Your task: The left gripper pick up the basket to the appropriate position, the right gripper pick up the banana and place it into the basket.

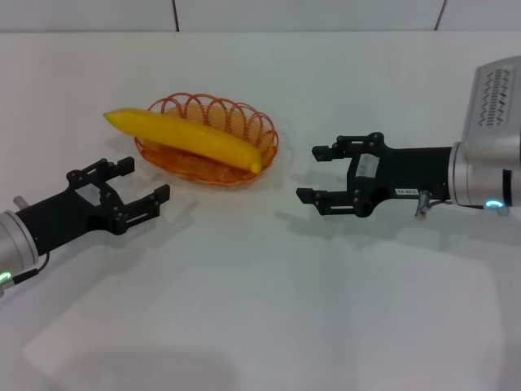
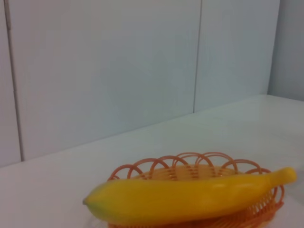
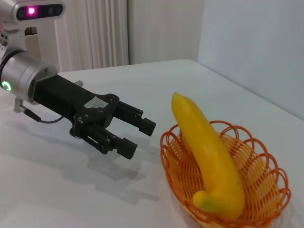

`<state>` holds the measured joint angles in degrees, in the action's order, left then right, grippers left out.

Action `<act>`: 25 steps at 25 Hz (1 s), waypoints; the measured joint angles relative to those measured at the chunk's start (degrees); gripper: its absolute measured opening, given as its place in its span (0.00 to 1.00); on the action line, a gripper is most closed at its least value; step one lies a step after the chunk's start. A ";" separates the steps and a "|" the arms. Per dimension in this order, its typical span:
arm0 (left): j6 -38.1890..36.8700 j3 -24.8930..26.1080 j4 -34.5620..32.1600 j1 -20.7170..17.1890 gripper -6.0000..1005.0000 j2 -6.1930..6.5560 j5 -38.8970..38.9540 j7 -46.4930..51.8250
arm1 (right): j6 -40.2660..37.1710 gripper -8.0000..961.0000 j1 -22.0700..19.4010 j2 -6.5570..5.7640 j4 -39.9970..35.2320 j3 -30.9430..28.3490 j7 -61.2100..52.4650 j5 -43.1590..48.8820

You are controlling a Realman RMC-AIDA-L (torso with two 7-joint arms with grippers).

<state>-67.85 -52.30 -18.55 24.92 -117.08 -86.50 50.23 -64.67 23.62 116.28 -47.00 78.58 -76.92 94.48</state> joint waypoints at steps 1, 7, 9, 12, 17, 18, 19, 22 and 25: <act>0.00 0.00 0.01 0.00 0.80 0.00 0.07 -0.04 | 0.01 0.77 -0.01 0.00 0.06 -0.01 0.00 0.00; 0.00 0.01 0.16 -0.05 0.80 0.01 0.49 -0.68 | -0.26 0.79 0.17 0.05 1.04 -1.36 0.02 -0.07; 0.00 0.01 0.17 -0.03 0.80 0.02 0.51 -0.69 | -0.21 0.79 0.29 0.09 1.37 -1.48 0.02 -0.07; 0.00 0.01 0.18 -0.02 0.80 0.02 0.52 -0.70 | 0.00 0.80 0.37 0.10 1.55 -2.24 -0.14 -0.08; 0.00 0.01 0.18 0.00 0.80 0.02 0.55 -0.72 | 0.05 0.93 0.44 0.18 2.05 -2.91 -0.18 -0.31; 0.00 0.01 0.18 0.01 0.80 0.02 0.55 -0.73 | 0.07 0.93 0.46 0.18 2.17 -2.90 -0.17 -0.39; 0.00 0.01 0.18 0.01 0.80 0.02 0.55 -0.73 | 0.08 0.93 0.46 0.20 2.19 -2.90 -0.13 -0.39; -0.03 0.01 0.18 0.04 0.80 0.02 0.55 -0.74 | 0.11 0.92 0.51 0.27 2.22 -2.41 0.01 -0.28; -0.05 0.01 0.19 0.14 0.80 0.02 0.55 -0.75 | 0.13 0.92 0.55 0.31 2.36 -2.33 0.02 -0.25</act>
